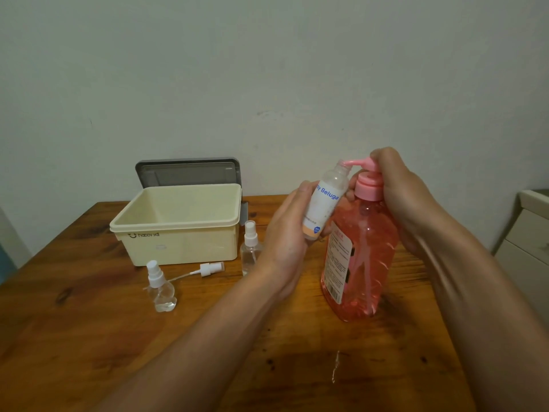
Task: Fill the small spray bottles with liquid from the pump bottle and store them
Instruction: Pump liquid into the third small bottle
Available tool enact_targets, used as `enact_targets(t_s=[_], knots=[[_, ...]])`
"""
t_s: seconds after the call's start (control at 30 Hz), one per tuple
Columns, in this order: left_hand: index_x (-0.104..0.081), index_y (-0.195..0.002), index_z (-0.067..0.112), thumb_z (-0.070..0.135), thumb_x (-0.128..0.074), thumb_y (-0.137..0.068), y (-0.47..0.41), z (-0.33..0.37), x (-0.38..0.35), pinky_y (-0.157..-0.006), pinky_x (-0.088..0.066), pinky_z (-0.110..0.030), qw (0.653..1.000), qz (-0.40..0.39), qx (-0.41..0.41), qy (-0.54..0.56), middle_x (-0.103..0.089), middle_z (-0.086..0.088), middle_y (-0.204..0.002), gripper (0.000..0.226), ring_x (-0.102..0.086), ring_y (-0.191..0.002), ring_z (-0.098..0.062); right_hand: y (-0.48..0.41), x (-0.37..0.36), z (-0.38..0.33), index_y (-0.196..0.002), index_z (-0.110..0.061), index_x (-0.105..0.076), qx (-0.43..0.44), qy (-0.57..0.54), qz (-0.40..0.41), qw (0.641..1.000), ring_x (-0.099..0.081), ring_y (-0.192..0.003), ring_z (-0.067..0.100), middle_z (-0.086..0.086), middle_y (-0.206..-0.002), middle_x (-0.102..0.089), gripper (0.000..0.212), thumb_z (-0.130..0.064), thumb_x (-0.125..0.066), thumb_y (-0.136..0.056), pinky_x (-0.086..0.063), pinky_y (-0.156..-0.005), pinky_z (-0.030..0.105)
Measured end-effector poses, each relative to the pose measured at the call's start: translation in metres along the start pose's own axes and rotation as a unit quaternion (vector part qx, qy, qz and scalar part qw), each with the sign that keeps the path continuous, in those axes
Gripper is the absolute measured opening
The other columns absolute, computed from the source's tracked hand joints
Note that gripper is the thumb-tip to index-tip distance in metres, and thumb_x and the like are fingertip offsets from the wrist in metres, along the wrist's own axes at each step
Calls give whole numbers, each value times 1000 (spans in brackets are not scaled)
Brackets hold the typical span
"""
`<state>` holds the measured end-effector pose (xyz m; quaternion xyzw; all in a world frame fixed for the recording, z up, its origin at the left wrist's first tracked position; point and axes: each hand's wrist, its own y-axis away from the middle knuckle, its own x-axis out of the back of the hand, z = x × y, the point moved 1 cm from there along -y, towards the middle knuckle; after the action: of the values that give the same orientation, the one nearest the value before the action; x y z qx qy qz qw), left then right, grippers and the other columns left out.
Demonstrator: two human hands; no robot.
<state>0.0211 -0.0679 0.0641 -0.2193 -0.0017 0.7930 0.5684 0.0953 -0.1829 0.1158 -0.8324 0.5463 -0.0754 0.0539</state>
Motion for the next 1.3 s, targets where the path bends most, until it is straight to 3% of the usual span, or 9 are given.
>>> enact_targets(t_s=[0.13, 0.23, 0.4, 0.57, 0.67, 0.9, 1.03, 1.17, 1.3], knots=[[-68, -105, 23, 39, -43, -100, -3, 1, -1, -78, -48, -33, 1000, 2, 0, 17, -66, 0, -95, 30, -59, -91, -15, 1, 0, -2, -69, -13, -59, -1, 8, -2, 1000, -49, -47, 17, 6, -58, -61, 55, -57, -35, -92, -42, -49, 24], [-66, -111, 21, 40, -42, -100, -3, 0, -1, -80, -47, -34, 1000, -2, 1, 15, -67, -1, -99, 33, -59, -92, -15, 1, 0, -2, -66, -13, -59, -2, 3, 1, 1000, -51, -44, 16, 6, -58, -62, 52, -52, -36, -92, -42, -48, 22], [-67, -111, 19, 39, -41, -101, 1, -1, 0, -76, -46, -30, 1000, -12, 8, 8, -66, -1, -97, 35, -59, -87, -11, -1, 1, 0, -65, -13, -59, -3, -5, 0, 1000, -49, -48, 21, 6, -59, -61, 45, -41, -37, -91, -41, -55, 29], [-62, -121, 14, 33, -44, -101, 1, 1, 1, -74, -49, -31, 1000, -6, -1, -7, -66, 1, -97, 33, -60, -89, -13, -2, 1, 1, -69, -13, -59, 3, 5, -2, 1000, -49, -47, 17, 6, -60, -62, 51, -51, -35, -92, -40, -54, 28], [-64, -114, 22, 30, -46, -100, 1, 2, 1, -77, -50, -31, 1000, -10, -11, -13, -68, 3, -96, 24, -61, -92, -15, -1, 1, 0, -70, -11, -59, -3, -1, -10, 1000, -50, -45, 17, 8, -61, -61, 56, -57, -34, -92, -41, -51, 26], [-62, -122, 17, 31, -45, -101, 0, -2, 2, -75, -49, -31, 1000, -2, 10, -16, -68, 2, -97, 30, -61, -88, -12, -4, 2, 1, -68, -12, -59, 11, 5, -1, 1000, -48, -47, 20, 7, -58, -61, 45, -41, -35, -92, -40, -54, 29], [-61, -124, 13, 33, -45, -101, -1, -3, 3, -74, -48, -31, 1000, 2, 13, -11, -67, 0, -99, 34, -61, -88, -12, -3, 1, 2, -67, -12, -59, 8, 7, -3, 1000, -48, -48, 19, 6, -58, -61, 48, -45, -35, -92, -40, -55, 29], [-62, -122, 12, 34, -44, -102, -3, -3, 3, -74, -47, -30, 1000, 0, 12, 3, -66, -1, -99, 35, -60, -88, -12, -4, 0, 1, -73, -12, -63, 10, 4, -4, 1000, -49, -51, 20, 7, -58, -61, 57, -57, -34, -92, -42, -56, 29], [-66, -107, 18, 34, -46, -101, -3, -3, 1, -74, -45, -30, 999, -6, 15, 27, -66, 1, -92, 27, -58, -85, -12, -4, 0, 0, -66, -11, -59, 10, 18, -7, 1000, -47, -48, 19, 7, -57, -61, 53, -49, -33, -93, -40, -53, 28]])
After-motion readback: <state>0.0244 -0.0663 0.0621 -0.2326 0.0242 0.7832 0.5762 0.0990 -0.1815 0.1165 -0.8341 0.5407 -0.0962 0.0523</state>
